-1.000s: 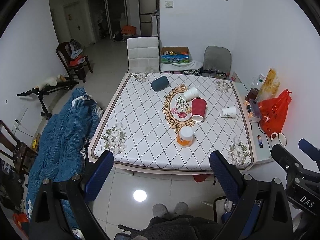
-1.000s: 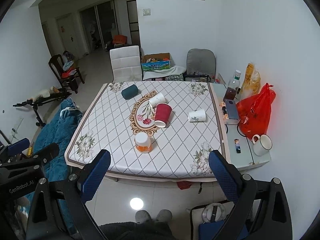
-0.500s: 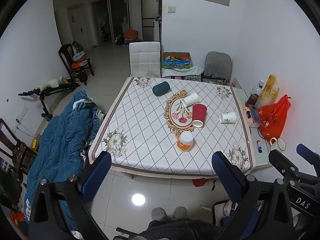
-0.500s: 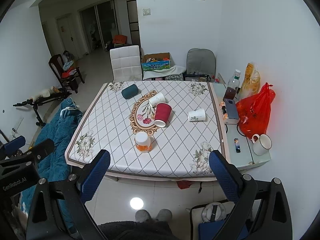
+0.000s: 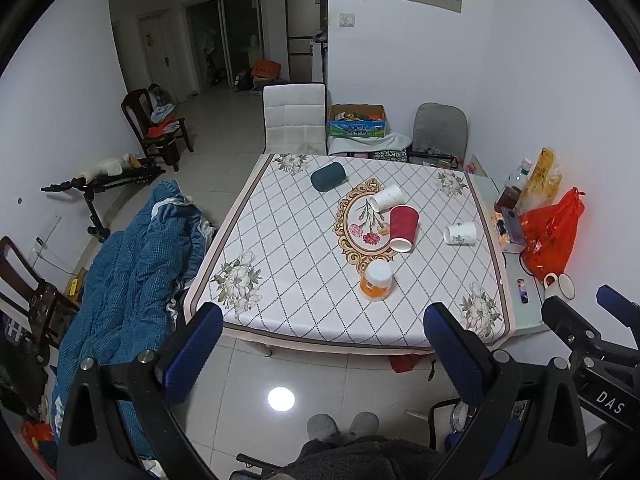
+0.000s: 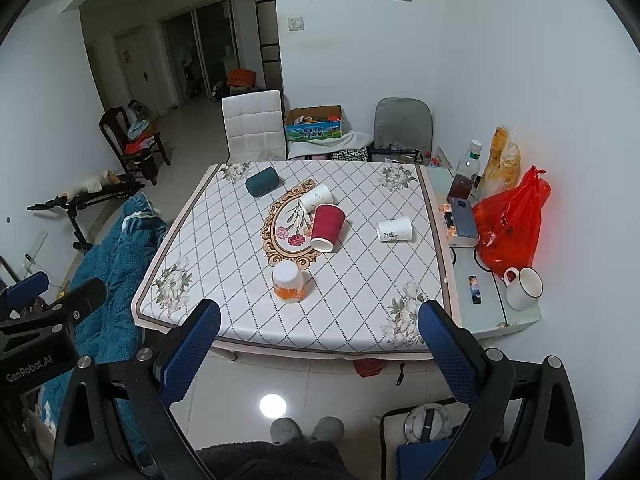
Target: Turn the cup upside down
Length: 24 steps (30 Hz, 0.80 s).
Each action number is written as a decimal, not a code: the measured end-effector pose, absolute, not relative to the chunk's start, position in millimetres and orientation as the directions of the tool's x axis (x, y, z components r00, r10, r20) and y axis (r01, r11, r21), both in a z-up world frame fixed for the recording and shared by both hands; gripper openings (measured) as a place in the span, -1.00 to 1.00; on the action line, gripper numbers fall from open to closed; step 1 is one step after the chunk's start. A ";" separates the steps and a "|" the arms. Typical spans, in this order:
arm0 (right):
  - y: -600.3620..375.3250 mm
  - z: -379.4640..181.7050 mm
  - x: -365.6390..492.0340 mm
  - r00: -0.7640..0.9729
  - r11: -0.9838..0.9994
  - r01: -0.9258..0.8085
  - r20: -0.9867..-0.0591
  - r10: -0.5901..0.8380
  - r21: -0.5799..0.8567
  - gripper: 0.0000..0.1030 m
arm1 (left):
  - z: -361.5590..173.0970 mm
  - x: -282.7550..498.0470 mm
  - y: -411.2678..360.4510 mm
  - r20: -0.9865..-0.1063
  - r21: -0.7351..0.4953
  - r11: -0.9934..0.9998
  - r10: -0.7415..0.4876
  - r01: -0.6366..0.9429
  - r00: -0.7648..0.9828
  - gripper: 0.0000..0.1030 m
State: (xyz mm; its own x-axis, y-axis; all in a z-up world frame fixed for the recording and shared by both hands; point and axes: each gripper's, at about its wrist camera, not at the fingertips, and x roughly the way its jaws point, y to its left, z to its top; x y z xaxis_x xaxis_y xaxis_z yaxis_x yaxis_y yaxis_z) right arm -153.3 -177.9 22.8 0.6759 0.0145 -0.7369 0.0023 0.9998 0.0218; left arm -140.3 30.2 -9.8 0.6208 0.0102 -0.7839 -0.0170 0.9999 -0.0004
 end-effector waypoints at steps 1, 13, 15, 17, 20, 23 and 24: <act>-177.4 22.4 -153.4 0.675 1.000 0.000 -0.737 0.014 0.020 0.96 | -9.8 -140.4 29.9 -0.784 0.001 1.000 0.012 -0.018 0.621 1.00; -177.6 21.6 -154.2 0.676 1.000 -0.003 -0.736 0.018 0.021 0.96 | -13.2 -147.2 31.3 -0.782 0.003 1.000 0.017 -0.024 0.623 1.00; -177.5 21.4 -154.1 0.677 1.000 -0.006 -0.736 0.018 0.019 0.96 | -13.9 -149.1 33.9 -0.782 0.002 1.000 0.019 -0.028 0.623 1.00; -175.2 22.0 -155.8 0.677 1.000 -0.009 -0.735 0.020 0.019 0.96 | -14.3 -150.1 36.4 -0.783 0.002 1.000 0.021 -0.031 0.622 1.00; -169.3 25.6 -159.1 0.678 1.000 -0.015 -0.734 0.024 0.019 0.96 | -14.2 -150.2 39.8 -0.784 0.001 0.999 0.023 -0.035 0.621 1.00; -167.7 26.0 -159.4 0.678 1.000 -0.015 -0.735 0.025 0.019 0.96 | -14.3 -150.5 40.4 -0.784 0.000 0.999 0.021 -0.034 0.620 1.00; -167.5 26.0 -159.4 0.678 1.000 -0.015 -0.735 0.024 0.019 0.96 | -14.4 -150.5 40.5 -0.784 0.001 0.999 0.022 -0.033 0.620 1.00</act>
State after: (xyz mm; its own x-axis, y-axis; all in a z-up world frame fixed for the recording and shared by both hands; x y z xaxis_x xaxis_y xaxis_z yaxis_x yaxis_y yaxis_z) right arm -159.4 -167.5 26.0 0.6780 0.0242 -0.7347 -0.0153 0.9997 0.0188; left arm -150.5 40.5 -14.4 0.6198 0.0217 -0.7844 -0.0333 0.9994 0.0013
